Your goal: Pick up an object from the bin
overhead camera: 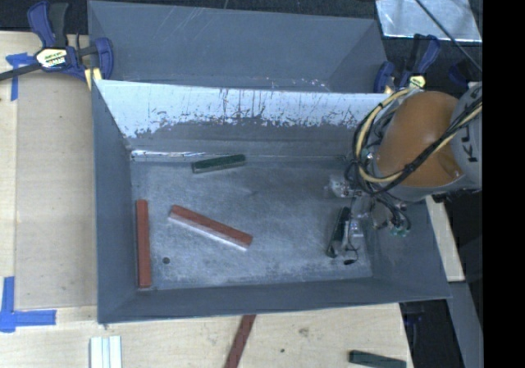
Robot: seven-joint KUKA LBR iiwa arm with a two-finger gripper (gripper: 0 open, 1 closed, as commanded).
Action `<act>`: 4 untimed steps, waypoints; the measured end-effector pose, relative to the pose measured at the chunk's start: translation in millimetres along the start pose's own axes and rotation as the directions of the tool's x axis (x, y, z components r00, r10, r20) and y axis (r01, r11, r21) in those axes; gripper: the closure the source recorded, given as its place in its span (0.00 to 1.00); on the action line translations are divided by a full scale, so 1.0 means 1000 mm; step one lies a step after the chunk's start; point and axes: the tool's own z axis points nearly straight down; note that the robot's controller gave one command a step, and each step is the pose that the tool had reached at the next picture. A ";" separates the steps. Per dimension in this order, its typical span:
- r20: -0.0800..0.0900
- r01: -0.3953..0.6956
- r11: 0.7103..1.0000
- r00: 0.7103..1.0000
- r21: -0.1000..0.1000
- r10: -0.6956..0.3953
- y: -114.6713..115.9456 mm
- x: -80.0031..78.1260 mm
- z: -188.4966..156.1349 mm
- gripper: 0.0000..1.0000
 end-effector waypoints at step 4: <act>-0.004 0.293 0.956 0.956 -0.001 -0.293 -0.043 0.012 -0.125 0.00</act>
Offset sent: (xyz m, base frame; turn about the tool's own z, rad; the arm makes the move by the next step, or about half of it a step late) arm 0.0000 0.0000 0.0000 0.0000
